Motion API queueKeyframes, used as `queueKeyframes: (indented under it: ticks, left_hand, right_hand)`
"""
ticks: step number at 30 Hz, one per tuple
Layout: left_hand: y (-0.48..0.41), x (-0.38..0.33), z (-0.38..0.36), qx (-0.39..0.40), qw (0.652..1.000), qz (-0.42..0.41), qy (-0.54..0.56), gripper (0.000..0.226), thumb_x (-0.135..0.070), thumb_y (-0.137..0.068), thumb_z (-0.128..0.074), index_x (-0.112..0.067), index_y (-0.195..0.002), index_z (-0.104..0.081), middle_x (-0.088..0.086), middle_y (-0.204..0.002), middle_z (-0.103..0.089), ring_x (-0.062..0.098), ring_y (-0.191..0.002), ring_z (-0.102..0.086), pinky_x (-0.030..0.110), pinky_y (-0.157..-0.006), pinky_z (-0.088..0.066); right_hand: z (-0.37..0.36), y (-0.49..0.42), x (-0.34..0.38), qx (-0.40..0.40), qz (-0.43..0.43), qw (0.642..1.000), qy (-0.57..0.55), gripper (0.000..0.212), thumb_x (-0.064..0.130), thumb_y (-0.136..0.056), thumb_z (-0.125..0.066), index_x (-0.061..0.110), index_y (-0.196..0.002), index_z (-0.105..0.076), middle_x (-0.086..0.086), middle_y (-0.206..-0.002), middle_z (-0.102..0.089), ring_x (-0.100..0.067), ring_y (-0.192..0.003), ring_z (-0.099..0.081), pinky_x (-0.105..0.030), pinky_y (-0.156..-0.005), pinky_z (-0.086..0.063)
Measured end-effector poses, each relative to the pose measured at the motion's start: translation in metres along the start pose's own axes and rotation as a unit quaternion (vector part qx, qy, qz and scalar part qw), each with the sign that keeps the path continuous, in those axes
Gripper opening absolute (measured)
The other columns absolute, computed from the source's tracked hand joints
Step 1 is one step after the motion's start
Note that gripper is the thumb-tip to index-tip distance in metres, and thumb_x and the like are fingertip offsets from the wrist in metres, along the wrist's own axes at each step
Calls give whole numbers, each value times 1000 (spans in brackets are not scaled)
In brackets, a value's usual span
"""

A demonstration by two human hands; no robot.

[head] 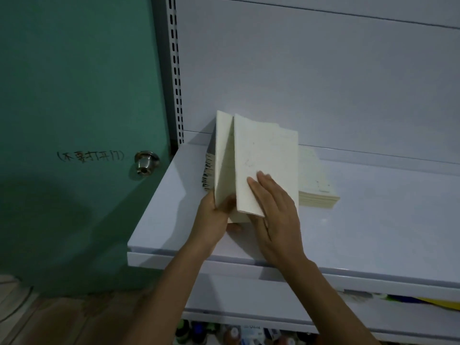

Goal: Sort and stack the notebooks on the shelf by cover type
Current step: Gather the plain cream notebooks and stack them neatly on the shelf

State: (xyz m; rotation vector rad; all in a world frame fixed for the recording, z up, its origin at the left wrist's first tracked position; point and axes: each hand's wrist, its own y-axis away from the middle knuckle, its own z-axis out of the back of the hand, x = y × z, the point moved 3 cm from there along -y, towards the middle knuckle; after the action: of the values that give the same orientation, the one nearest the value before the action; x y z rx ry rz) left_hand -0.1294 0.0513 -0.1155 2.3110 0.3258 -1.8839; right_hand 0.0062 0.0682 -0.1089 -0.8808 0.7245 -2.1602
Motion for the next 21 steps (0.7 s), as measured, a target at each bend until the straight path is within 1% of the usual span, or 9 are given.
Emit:
queueKeyframes:
  ticks: [2, 4, 6, 8, 9, 11, 14, 17, 21]
  left_hand:
    - [-1, 1, 1, 2, 1000, -4, 12, 31, -20, -94, -54, -16, -125, -56, 11, -108, -68, 28, -95, -66, 29, -56, -54]
    - [-2, 2, 2, 4, 1000, -2, 27, 35, -38, -95, -47, -21, -123, -58, 6, -109, -69, 21, -98, -67, 31, -68, -55]
    - [-3, 3, 3, 14, 999, 7, 41, 51, -64, -84, -37, -33, -117, -60, -2, -109, -71, 14, -98, -67, 29, -75, -55]
    - [-4, 4, 4, 41, 998, 6, 57, 55, -75, -75, -41, -38, -109, -63, -8, -107, -71, 11, -97, -68, 27, -74, -56]
    - [-4, 4, 4, 50, 997, 1, 52, 49, -72, -74, -51, -38, -106, -64, -9, -106, -71, 10, -97, -68, 26, -74, -56]
    - [-5, 3, 4, 48, 998, -17, 30, 26, -45, -80, -67, -37, -104, -65, -11, -105, -71, 9, -99, -67, 24, -74, -55]
    - [-3, 2, 3, 34, 999, -36, 18, 23, -18, -89, -62, -34, -106, -62, -13, -102, -71, 6, -96, -66, 24, -74, -56]
    - [7, -4, -1, 8, 999, -37, 2, 19, -18, -91, -61, -35, -100, -61, -17, -87, -71, 3, -80, -67, 22, -53, -53]
    - [33, -6, -16, 9, 999, -52, 9, 20, -26, -86, -64, -33, -104, -60, -14, -87, -70, 6, -79, -67, 23, -49, -52]
  right_hand:
    - [-4, 1, -2, 32, 6, 999, 5, 49, 32, -95, -44, 18, -142, -38, -6, -151, -35, -22, -141, -30, -47, -113, -30]
    - [-8, 1, -2, 59, 18, 997, 49, 53, 44, -96, -39, 20, -143, -36, -5, -153, -32, -21, -143, -24, -45, -115, -24]
    - [-12, 0, -2, 79, 10, 994, 70, 61, 57, -95, -29, 21, -144, -37, -4, -155, -28, -19, -145, -18, -41, -118, -16]
    - [-15, 1, -3, 90, -3, 994, 69, 67, 64, -94, -22, 22, -145, -37, -1, -157, -25, -17, -146, -15, -37, -119, -11]
    - [-15, 1, -4, 89, -6, 994, 66, 66, 63, -94, -21, 23, -145, -37, 0, -157, -25, -16, -146, -15, -37, -119, -11]
    - [-15, 0, -5, 87, -8, 995, 56, 60, 59, -96, -22, 25, -144, -37, 1, -157, -26, -15, -146, -16, -39, -119, -14]
    - [-10, -2, -2, 76, -27, 997, 8, 55, 53, -97, -26, 22, -138, -47, 1, -153, -34, -13, -144, -22, -38, -117, -20]
    - [8, -3, 4, -16, -101, 993, -55, 43, 43, -97, -40, 17, -128, -57, -2, -143, -48, -13, -138, -35, -38, -113, -31]
    - [56, 12, -7, -149, -240, 955, -84, 49, 43, -92, -53, 23, -137, -45, 5, -145, -41, -10, -134, -36, -28, -107, -32]
